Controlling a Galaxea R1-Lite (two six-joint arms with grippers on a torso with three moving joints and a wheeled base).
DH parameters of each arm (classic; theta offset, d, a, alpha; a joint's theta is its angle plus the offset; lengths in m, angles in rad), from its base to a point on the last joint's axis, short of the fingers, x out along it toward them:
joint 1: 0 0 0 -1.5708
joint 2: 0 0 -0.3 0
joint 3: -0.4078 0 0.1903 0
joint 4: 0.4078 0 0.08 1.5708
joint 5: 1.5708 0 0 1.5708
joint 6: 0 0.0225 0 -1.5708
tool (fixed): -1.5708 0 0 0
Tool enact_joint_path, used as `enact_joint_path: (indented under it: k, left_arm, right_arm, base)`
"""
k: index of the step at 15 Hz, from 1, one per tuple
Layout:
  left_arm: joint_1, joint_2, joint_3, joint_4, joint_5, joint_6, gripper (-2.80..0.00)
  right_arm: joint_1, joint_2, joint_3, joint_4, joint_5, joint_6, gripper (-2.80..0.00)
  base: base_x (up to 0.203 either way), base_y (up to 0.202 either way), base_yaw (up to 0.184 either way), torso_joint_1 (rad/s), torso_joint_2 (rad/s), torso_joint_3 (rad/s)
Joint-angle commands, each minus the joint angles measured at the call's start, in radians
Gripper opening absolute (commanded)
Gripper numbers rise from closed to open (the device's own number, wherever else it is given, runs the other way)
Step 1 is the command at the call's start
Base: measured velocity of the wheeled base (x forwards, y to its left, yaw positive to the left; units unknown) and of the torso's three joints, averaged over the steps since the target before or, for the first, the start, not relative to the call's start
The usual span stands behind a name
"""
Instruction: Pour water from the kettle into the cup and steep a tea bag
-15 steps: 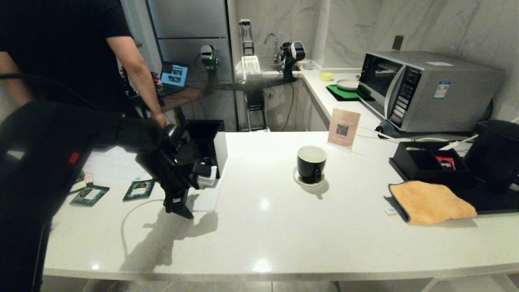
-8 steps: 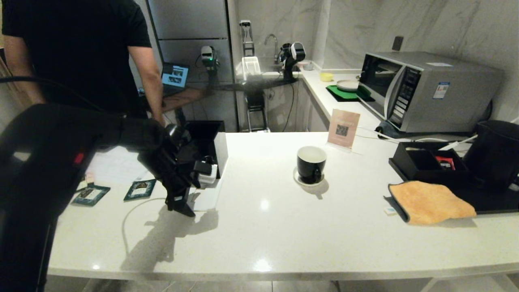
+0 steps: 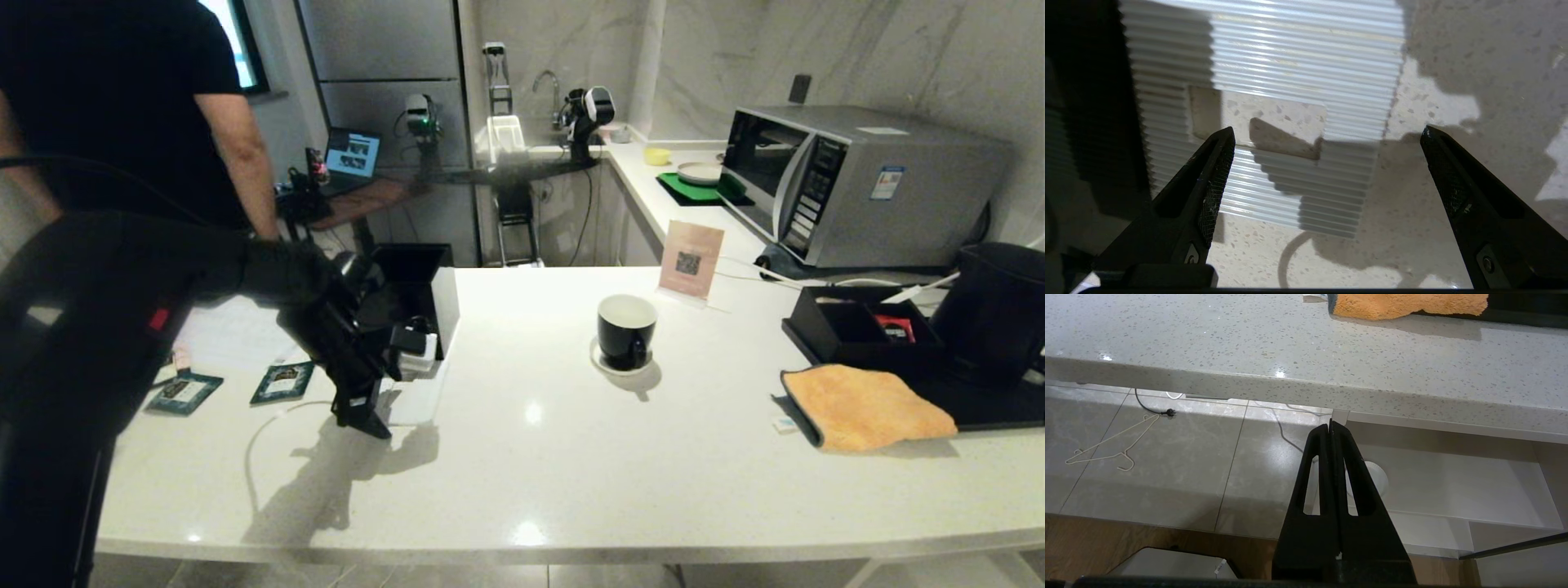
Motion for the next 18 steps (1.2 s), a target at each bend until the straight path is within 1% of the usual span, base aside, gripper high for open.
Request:
enact_joint_path:
  k: [1, 11, 12, 13, 18]
  left_arm:
    - [-0.004, 0.002, 0.005, 0.009, 0.0, 0.006, 0.0]
    - [-0.021, -0.007, 0.004, 0.036, -0.003, 0.004, 0.0]
    - [-0.021, -0.007, 0.004, 0.036, -0.003, 0.004, -0.22]
    - [-0.019, -0.007, 0.004, 0.036, -0.003, 0.004, -2.8]
    - [-0.016, -0.007, 0.004, 0.036, -0.003, 0.006, -2.8]
  right_arm:
    - [0.0, 0.001, 0.0, 0.0, 0.001, 0.0, -2.8]
    - [0.0, 0.001, 0.0, 0.0, 0.001, -0.001, -2.8]
    - [0.0, 0.001, 0.0, 0.0, 0.0, 0.0, -2.8]
    - [0.0, 0.001, 0.0, 0.0, -0.001, -0.001, -2.8]
    - [0.0, 0.001, 0.0, 0.0, 0.0, -0.001, -2.8]
  base:
    - [0.0, 0.0, 0.0, 0.0, 0.0, 0.0]
    - [0.0, 0.0, 0.0, 0.0, 0.0, 0.0]
    - [0.0, 0.0, 0.0, 0.0, 0.0, 0.0]
    - [0.0, 0.0, 0.0, 0.0, 0.0, 0.0]
    - [0.0, 0.0, 0.0, 0.0, 0.0, 0.0]
